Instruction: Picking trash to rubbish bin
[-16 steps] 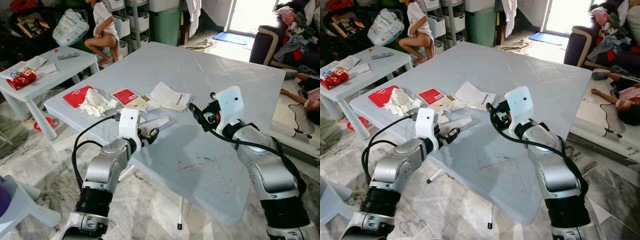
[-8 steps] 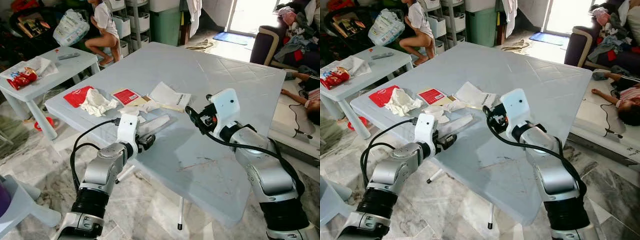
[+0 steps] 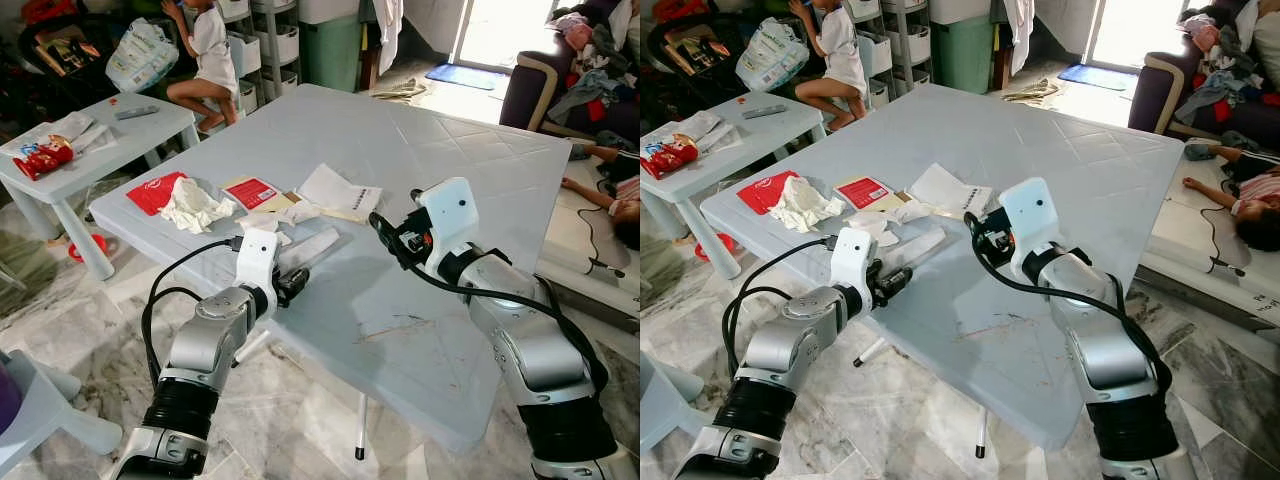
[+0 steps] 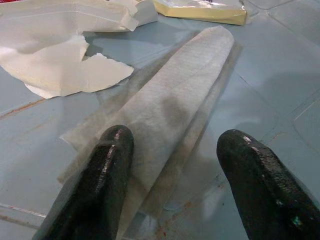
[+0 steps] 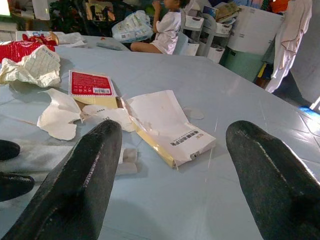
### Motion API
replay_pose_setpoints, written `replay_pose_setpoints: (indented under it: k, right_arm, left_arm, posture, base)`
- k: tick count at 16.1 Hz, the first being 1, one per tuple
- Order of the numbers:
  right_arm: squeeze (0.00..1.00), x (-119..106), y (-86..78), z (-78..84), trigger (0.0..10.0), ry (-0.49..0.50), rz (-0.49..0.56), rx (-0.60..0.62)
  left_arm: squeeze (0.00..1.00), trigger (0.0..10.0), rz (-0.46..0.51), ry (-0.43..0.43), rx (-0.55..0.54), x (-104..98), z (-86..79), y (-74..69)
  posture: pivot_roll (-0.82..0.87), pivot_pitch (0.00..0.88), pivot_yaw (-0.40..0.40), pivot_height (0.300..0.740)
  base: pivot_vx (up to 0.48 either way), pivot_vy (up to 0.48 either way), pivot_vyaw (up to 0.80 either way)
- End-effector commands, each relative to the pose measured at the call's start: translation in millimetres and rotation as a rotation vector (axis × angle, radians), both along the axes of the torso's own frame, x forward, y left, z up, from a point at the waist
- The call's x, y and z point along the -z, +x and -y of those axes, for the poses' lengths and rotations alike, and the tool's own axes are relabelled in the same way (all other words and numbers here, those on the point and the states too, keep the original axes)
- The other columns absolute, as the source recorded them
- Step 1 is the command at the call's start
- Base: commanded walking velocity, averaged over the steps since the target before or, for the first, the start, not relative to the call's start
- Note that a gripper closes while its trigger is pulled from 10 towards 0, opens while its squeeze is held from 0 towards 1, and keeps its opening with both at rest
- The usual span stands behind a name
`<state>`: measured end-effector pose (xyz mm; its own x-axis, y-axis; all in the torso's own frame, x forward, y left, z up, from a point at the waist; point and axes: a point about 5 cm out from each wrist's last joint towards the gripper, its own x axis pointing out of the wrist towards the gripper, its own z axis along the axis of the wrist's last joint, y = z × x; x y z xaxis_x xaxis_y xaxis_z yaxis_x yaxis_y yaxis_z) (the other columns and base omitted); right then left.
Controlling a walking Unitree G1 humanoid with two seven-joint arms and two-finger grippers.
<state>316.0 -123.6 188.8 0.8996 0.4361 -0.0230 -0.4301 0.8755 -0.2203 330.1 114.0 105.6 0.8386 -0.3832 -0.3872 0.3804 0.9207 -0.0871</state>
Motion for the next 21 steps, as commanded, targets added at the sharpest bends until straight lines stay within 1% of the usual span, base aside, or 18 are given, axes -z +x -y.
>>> replay_pose_setpoints:
  k: [1, 7, 9, 10, 11, 14, 15, 16, 17, 19, 20, 21]
  right_arm:
    - [0.00, -1.4, -1.3, -2.3, 10.0, -0.012, 0.005, -0.018]
    - [0.00, -0.3, -0.9, -1.0, 10.0, -0.016, -0.003, -0.020]
    - [0.00, 0.4, -0.8, -1.0, 10.0, -0.016, -0.006, -0.022]
    - [0.00, 0.8, -0.9, -1.4, 10.0, -0.018, -0.008, -0.025]
    - [0.00, 1.1, -1.0, -1.5, 10.0, -0.019, -0.008, -0.026]
    - [0.00, 1.7, -0.6, -0.9, 10.0, -0.021, -0.009, -0.025]
    - [0.00, 2.8, 0.0, -1.0, 10.0, -0.022, -0.010, -0.025]
    - [0.00, 3.9, 0.4, -1.6, 10.0, -0.021, -0.012, -0.025]
    - [0.00, 5.8, 0.8, -3.6, 10.0, -0.019, -0.014, -0.027]
    - [0.00, 7.9, 2.3, -6.4, 10.0, -0.019, -0.013, -0.030]
    - [0.00, 7.7, 3.2, -8.4, 10.0, -0.016, -0.009, -0.033]
    - [0.00, 7.8, 3.3, -9.3, 10.0, -0.011, -0.010, -0.034]
  left_arm:
    - [0.00, 0.0, -0.003, 0.006, 0.007, 2.7, -1.1, -1.1]
    - [0.00, 0.0, 0.005, -0.002, 0.008, 2.6, 0.3, -1.6]
    - [0.00, 0.0, 0.025, -0.004, -0.007, 0.5, -0.2, -1.2]
    - [0.00, 0.0, 0.072, -0.005, -0.065, -3.2, -2.7, -1.1]
    - [0.00, 0.0, 0.099, 0.001, -0.088, -4.0, -3.6, -2.8]
    - [0.00, 0.0, 0.151, -0.018, -0.128, -5.1, 0.2, -13.0]
    - [0.00, 0.0, 0.204, -0.027, -0.155, -9.8, 0.7, -16.8]
    - [0.00, 0.0, 0.240, -0.018, -0.199, -14.2, -2.8, -17.2]
    - [0.00, 0.0, 0.311, 0.006, -0.267, -23.2, -10.2, -17.6]
    - [0.00, 0.0, 0.375, 0.040, -0.333, -33.0, -20.0, -17.0]
    - [0.00, 0.0, 0.405, 0.055, -0.368, -38.9, -27.7, -15.7]
    - [0.00, 0.0, 0.395, 0.060, -0.360, -39.1, -29.6, -15.2]
  posture:
    - [0.01, 0.000, 0.024, 0.740]
    - [0.00, 0.000, 0.018, 0.740]
    - [0.00, 0.000, 0.016, 0.740]
    - [0.01, 0.000, 0.014, 0.740]
    - [0.01, 0.000, 0.013, 0.740]
    - [0.01, 0.000, 0.010, 0.740]
    - [0.01, 0.000, 0.009, 0.740]
    - [0.02, 0.000, 0.005, 0.740]
    - [0.03, 0.000, 0.003, 0.740]
    - [0.04, 0.000, 0.002, 0.740]
    - [0.05, 0.000, 0.005, 0.740]
    - [0.05, 0.000, 0.007, 0.740]
  base:
    - [0.000, 0.000, 0.00]
    - [0.000, 0.000, 0.00]
    - [0.000, 0.000, 0.00]
    - [0.000, 0.000, 0.00]
    - [0.000, 0.000, 0.00]
    - [0.000, 0.000, 0.00]
    - [0.000, 0.000, 0.00]
    - [0.000, 0.000, 0.00]
    - [0.000, 0.000, 0.00]
    - [0.000, 0.000, 0.00]
    - [0.000, 0.000, 0.00]
    - [0.000, 0.000, 0.00]
